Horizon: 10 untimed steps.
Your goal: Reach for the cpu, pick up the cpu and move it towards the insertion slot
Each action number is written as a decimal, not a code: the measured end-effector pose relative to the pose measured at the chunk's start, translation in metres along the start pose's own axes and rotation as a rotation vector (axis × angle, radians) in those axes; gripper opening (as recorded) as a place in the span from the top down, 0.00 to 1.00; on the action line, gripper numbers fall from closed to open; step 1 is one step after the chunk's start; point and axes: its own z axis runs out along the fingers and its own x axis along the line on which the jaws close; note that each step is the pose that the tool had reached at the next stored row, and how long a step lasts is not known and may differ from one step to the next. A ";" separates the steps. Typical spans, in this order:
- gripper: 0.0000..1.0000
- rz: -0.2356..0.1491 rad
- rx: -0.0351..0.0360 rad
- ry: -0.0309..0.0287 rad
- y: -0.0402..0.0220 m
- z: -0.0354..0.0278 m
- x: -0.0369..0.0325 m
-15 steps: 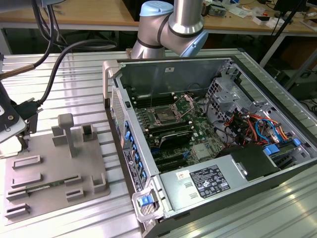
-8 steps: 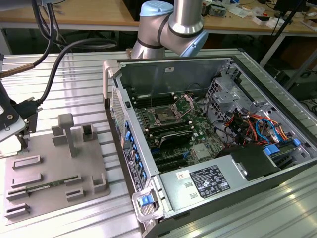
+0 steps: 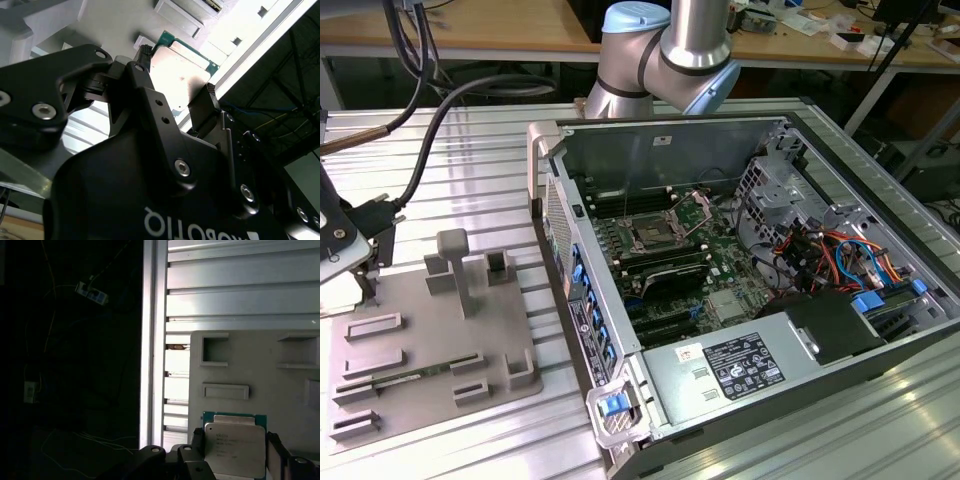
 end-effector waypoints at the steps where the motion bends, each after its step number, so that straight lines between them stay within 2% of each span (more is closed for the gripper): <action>1: 0.45 0.000 0.0001 0.0001 0.0000 -0.0004 0.0000; 10: 0.45 0.000 0.0000 0.0000 0.0000 -0.0023 0.0000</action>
